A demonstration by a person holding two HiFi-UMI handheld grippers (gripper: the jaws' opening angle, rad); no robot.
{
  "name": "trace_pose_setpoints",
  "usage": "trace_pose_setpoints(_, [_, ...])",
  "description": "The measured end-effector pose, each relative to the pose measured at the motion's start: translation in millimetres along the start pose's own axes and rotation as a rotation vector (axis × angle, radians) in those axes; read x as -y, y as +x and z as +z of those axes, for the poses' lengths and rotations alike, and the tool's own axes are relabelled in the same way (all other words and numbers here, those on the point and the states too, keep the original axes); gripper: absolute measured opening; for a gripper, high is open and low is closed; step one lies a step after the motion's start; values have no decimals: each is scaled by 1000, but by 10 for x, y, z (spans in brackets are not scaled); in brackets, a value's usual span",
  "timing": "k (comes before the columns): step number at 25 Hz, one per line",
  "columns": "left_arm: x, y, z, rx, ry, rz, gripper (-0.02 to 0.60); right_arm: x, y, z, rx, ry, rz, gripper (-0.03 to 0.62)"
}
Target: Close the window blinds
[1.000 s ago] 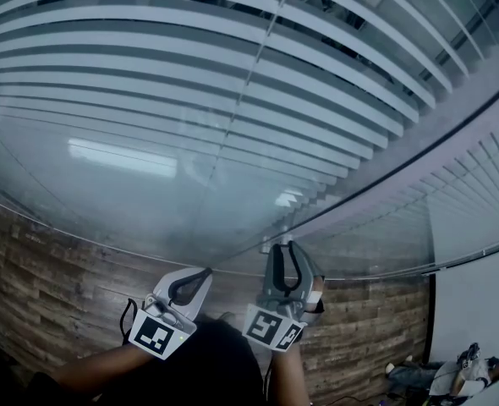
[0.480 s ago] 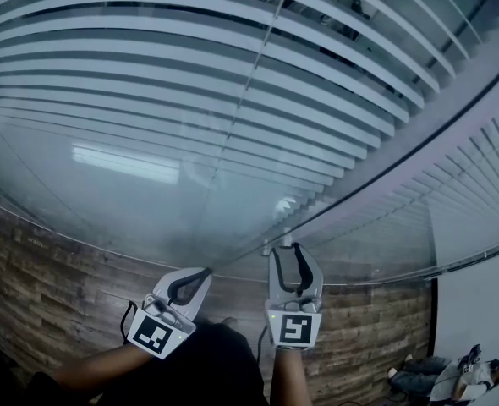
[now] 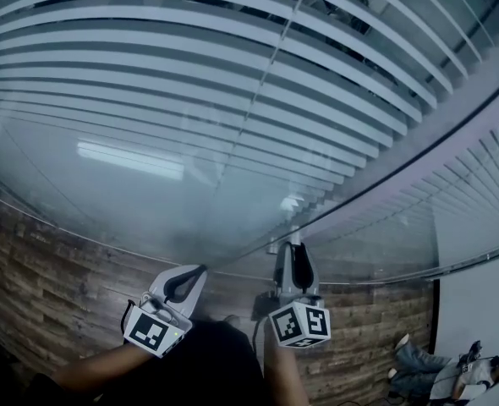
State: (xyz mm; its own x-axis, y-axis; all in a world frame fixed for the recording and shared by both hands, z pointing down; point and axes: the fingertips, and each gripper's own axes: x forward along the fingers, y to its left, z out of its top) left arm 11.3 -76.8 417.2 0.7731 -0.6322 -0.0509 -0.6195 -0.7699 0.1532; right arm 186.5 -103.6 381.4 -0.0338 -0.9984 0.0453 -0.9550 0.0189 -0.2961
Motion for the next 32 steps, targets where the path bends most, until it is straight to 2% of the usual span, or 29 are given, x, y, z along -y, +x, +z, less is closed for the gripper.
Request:
trace_pose_setpoints(3, [-8, -15, -4, 0, -7, 1, 0, 18, -2, -4, -2, -27, -9, 129])
trace_pose_setpoints(6, [-2, -25, -7, -3, -6, -2, 0, 23, 5, -1, -15, -117, -17, 127])
trace_pose_setpoints(14, [11, -53, 34, -4, 4, -4, 0, -31, 23, -23, -83, -457, -68, 127])
trace_pose_setpoints(19, [95, -32, 87, 3, 26, -28, 0, -90, 32, -41, -154, -747, -72, 127])
trace_pose_setpoints(24, [116, 6, 78, -27, 20, -52, 0, -119, 43, -49, -199, -970, -79, 127])
trace_pose_setpoints(27, [90, 55, 101, -36, 4, -53, 0, -125, 45, -61, -235, -1058, -93, 127])
trace_pose_setpoints(30, [45, 75, 172, -10, 3, -28, 0, -138, 42, -79, -250, -1142, -96, 129])
trace_pose_setpoints(32, [64, 97, 238, 14, 1, -29, 0, -151, 46, -71, -227, -1115, -89, 130])
